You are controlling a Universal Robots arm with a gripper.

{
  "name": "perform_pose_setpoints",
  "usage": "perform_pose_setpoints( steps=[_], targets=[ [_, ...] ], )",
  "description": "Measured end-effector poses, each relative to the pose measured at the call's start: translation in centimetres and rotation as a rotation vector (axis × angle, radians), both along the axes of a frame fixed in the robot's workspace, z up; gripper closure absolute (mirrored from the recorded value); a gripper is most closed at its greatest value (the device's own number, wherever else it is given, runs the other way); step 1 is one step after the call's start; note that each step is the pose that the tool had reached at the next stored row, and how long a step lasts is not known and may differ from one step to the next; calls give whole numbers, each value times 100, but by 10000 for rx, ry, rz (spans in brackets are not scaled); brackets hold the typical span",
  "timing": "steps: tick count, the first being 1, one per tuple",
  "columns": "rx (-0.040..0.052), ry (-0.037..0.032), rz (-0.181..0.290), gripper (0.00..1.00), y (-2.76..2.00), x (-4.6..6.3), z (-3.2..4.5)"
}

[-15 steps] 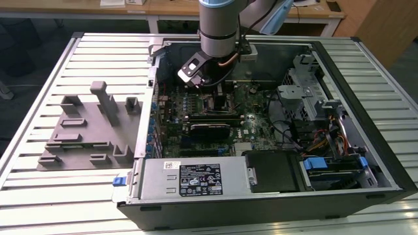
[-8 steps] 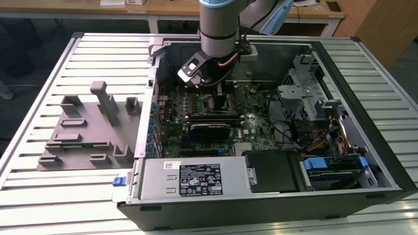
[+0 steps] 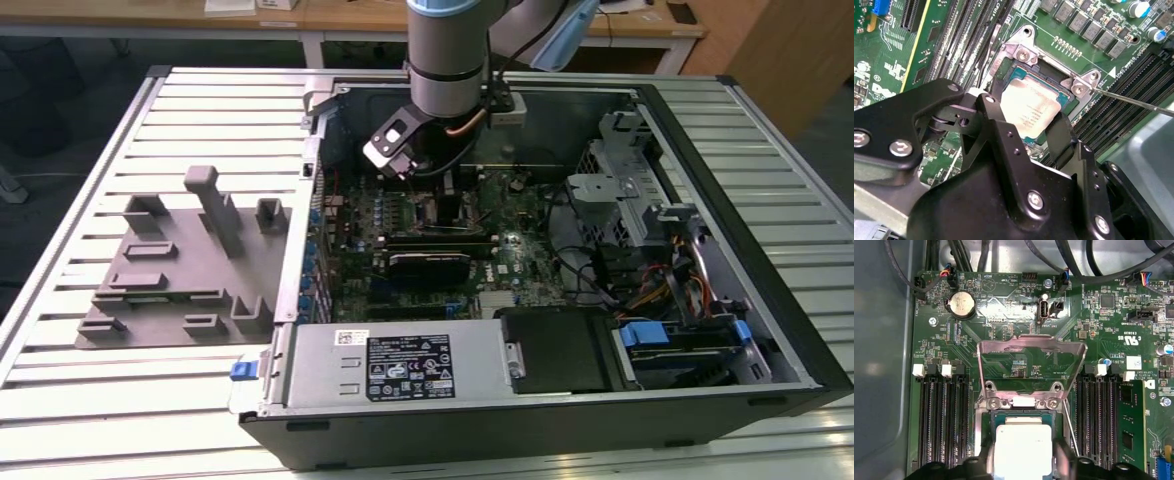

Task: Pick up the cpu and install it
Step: 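Place the cpu into insertion slot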

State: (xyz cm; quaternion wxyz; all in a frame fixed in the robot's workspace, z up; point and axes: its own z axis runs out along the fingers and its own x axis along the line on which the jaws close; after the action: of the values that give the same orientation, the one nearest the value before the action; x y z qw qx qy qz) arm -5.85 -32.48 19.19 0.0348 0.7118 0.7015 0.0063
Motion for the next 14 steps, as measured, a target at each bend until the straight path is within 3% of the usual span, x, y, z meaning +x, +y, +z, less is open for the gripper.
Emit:
perform_pose_setpoints(
  steps=[10, 14],
  targets=[
    [-90, 1, 0, 39, -1, 0, 0],
    [-218, 2, -1, 39, -1, 0, 0]
  ],
)
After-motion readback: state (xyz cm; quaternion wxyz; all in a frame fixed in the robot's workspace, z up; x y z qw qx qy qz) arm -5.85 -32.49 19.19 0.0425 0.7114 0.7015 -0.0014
